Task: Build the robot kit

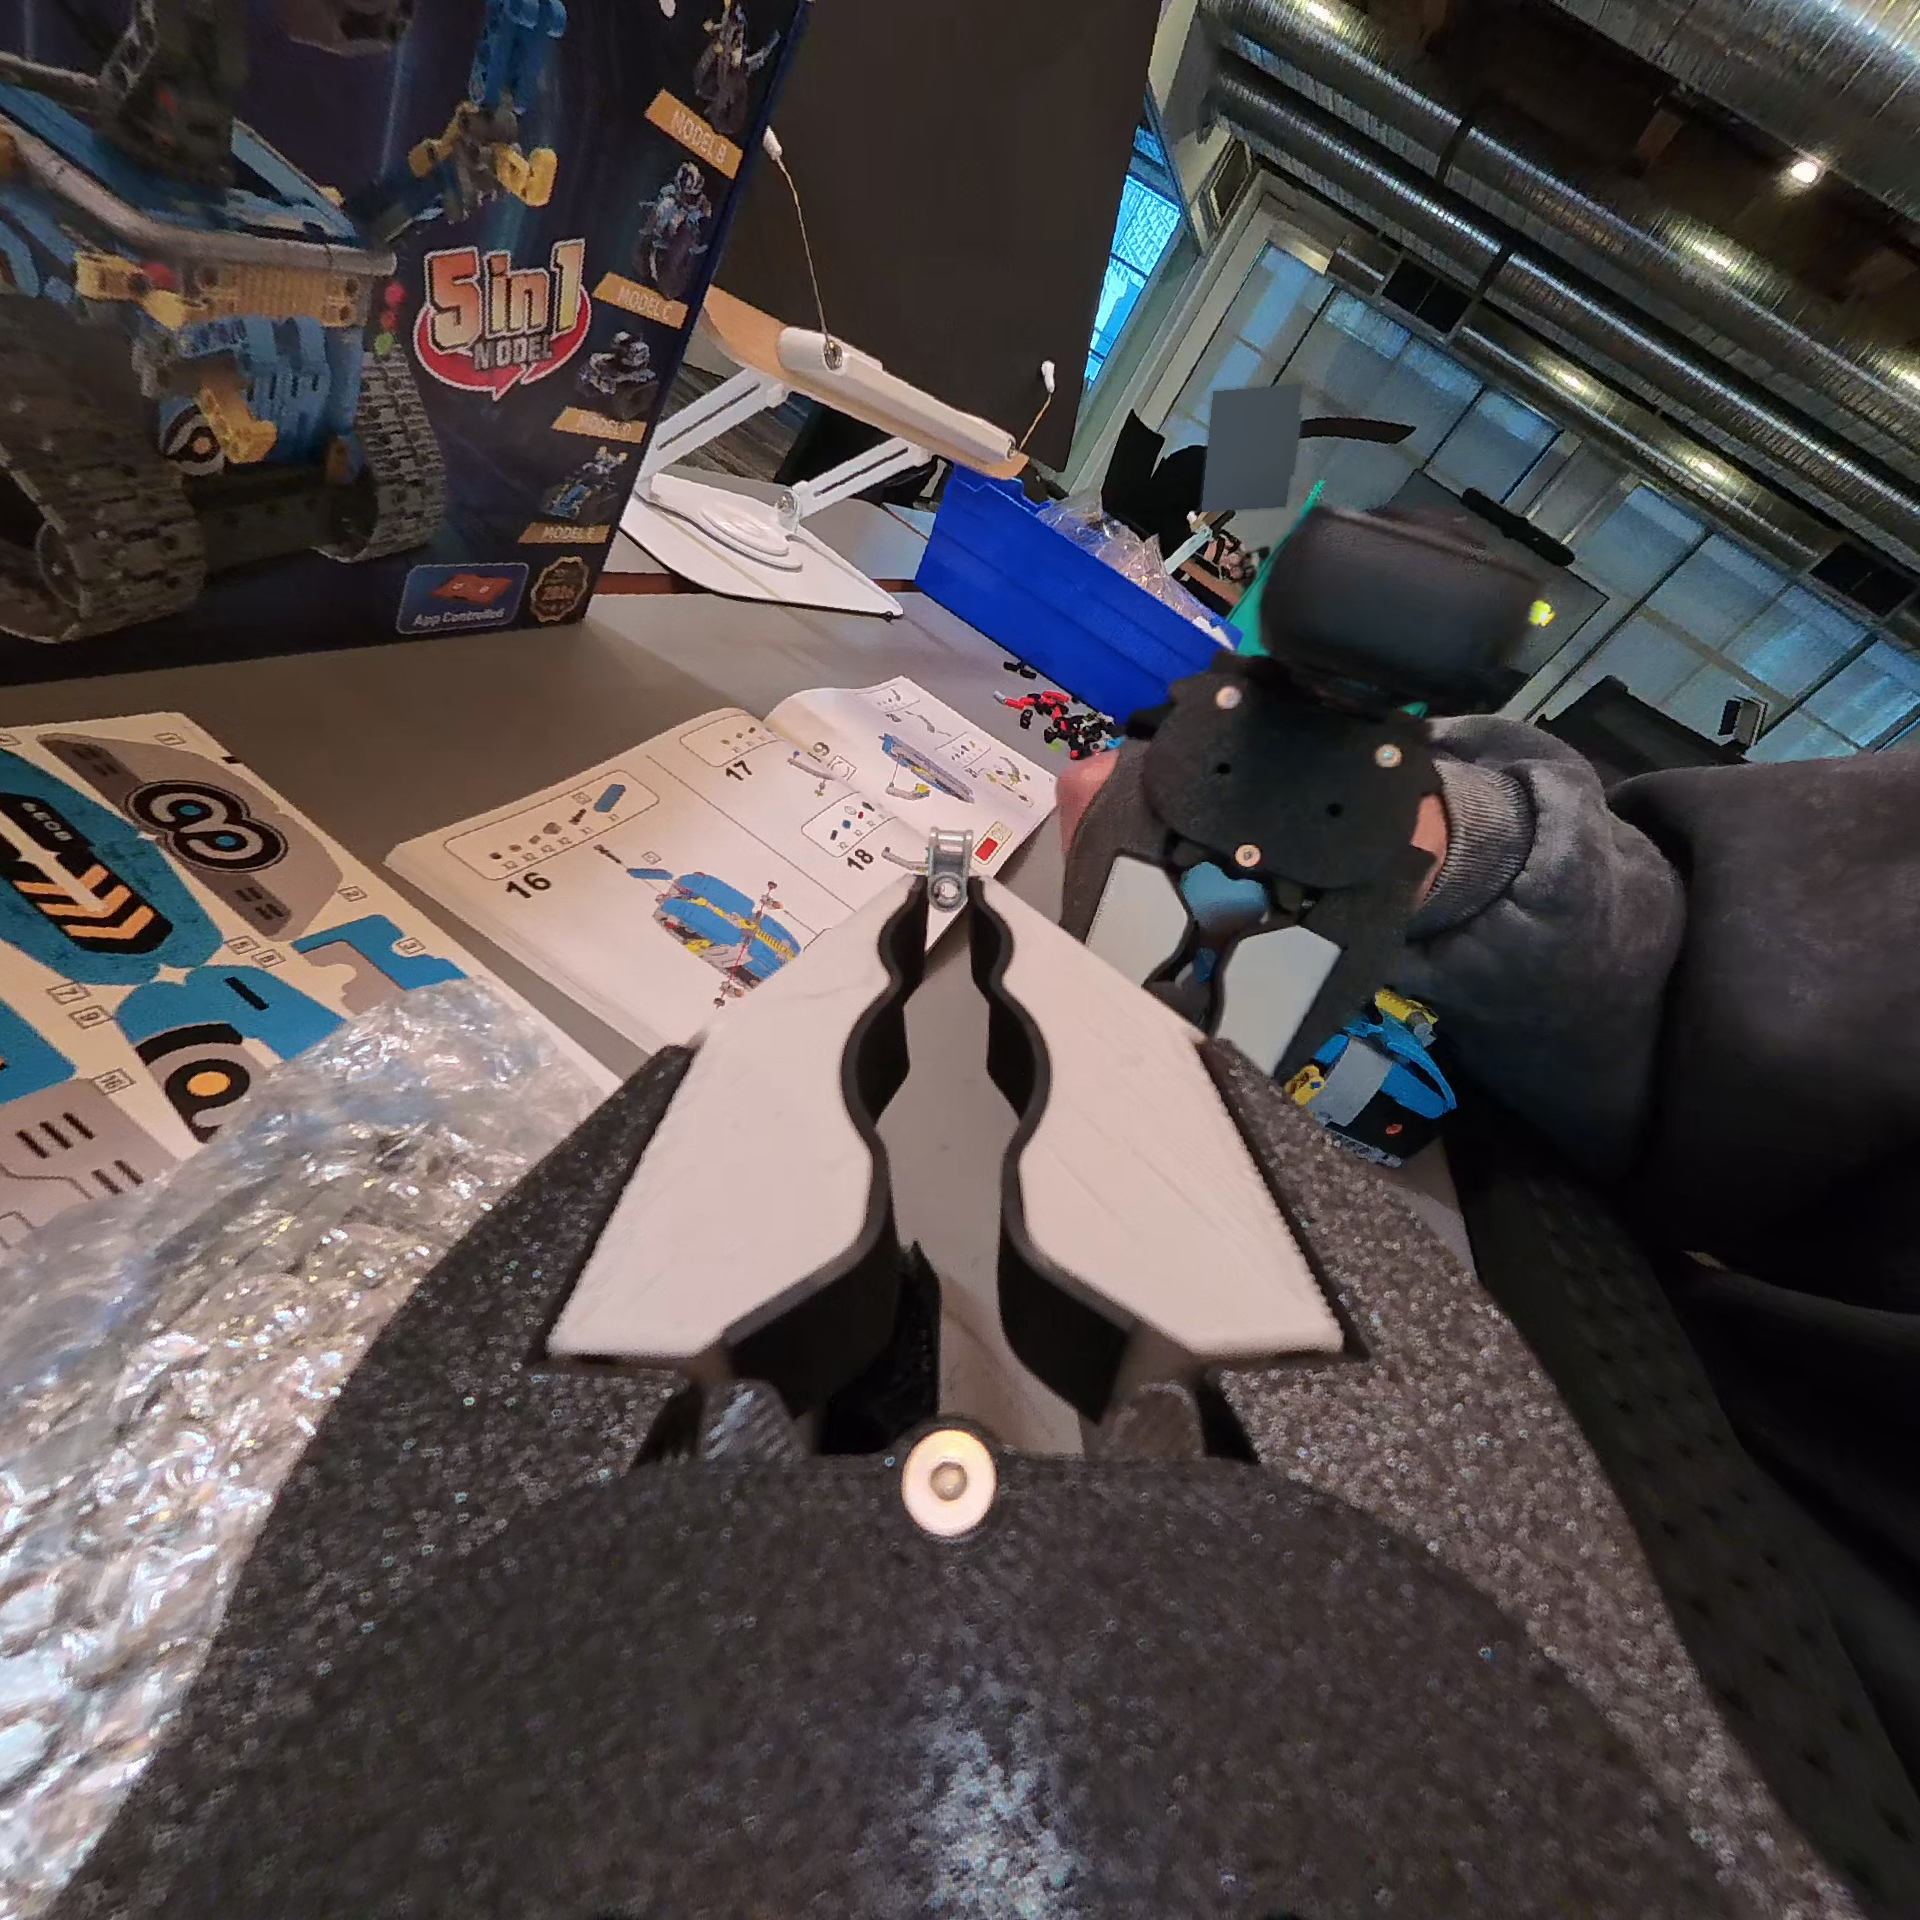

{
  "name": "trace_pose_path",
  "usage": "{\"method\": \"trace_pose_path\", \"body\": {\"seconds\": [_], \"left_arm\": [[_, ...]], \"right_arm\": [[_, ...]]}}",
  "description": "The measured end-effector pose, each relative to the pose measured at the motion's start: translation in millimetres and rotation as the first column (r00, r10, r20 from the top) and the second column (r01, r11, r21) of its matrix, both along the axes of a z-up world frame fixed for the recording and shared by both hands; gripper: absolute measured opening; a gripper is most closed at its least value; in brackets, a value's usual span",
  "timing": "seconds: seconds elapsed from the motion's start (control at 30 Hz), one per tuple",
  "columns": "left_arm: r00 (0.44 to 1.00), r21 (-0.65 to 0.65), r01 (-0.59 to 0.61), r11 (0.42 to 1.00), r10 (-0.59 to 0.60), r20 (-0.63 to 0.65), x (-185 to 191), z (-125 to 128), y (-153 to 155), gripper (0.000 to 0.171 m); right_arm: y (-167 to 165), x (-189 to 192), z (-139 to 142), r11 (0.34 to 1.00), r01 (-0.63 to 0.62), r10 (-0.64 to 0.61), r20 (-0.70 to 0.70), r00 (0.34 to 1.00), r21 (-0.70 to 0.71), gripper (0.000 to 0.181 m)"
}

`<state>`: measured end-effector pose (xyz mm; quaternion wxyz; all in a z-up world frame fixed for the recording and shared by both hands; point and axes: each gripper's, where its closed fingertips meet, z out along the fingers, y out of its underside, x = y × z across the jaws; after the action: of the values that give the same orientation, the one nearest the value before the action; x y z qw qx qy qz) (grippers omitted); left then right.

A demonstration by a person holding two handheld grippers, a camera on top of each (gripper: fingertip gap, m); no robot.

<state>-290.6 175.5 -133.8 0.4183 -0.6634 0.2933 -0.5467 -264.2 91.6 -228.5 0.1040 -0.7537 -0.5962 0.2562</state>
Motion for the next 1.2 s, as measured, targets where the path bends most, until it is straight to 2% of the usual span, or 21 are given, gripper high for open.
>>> {"method": "trace_pose_path", "body": {"seconds": [0.07,0.23,0.4,0.43,0.57,0.63,0.7,0.77,0.83,1.0,1.2], "left_arm": [[1.000,0.000,-0.001,1.000,0.001,0.001,0,0,0,0.007],[1.000,-0.001,0.000,1.000,0.000,0.001,0,0,0,0.007],[1.000,-0.001,0.002,1.000,-0.002,0.000,0,0,0,0.007],[1.000,-0.001,0.002,1.000,-0.002,0.000,0,0,0,0.006],[1.000,0.008,0.016,1.000,-0.016,-0.005,1,0,-2,0.006],[0.999,0.027,0.034,0.999,-0.034,-0.020,3,-1,-7,0.007],[0.998,0.039,0.067,0.997,-0.066,-0.021,7,0,-14,0.006],[0.996,0.031,0.092,0.995,-0.092,0.005,8,3,-18,0.007],[0.993,0.029,0.113,0.993,-0.114,0.044,9,8,-21,0.006],[0.987,0.048,0.147,0.988,-0.149,0.052,13,10,-29,0.007],[0.991,0.004,0.122,0.993,-0.122,0.054,11,7,-23,0.006]], "right_arm": [[4,-1,4,0.993,-0.031,0.030,0.012,0.999,0.117,0.020],[8,-5,12,0.968,-0.060,0.051,0.039,0.998,0.244,0.017],[16,1,-4,0.965,-0.051,0.023,0.109,0.994,0.257,0.014],[15,-1,-3,0.969,-0.045,0.024,0.092,0.995,0.242,0.007],[19,5,-2,0.968,-0.029,0.002,0.105,0.994,0.248,0.007],[21,-2,17,0.963,0.007,-0.009,0.004,1.000,0.268,0.007],[27,-9,50,0.944,0.083,-0.038,-0.142,0.989,0.319,0.006],[40,-8,79,0.907,0.177,-0.080,-0.258,0.963,0.383,0.007],[45,-10,98,0.889,0.245,-0.103,-0.351,0.931,0.388,0.006],[48,-22,107,0.849,0.285,-0.087,-0.414,0.906,0.446,0.007],[58,-21,100,0.786,0.294,-0.096,-0.362,0.927,0.544,0.007]]}}
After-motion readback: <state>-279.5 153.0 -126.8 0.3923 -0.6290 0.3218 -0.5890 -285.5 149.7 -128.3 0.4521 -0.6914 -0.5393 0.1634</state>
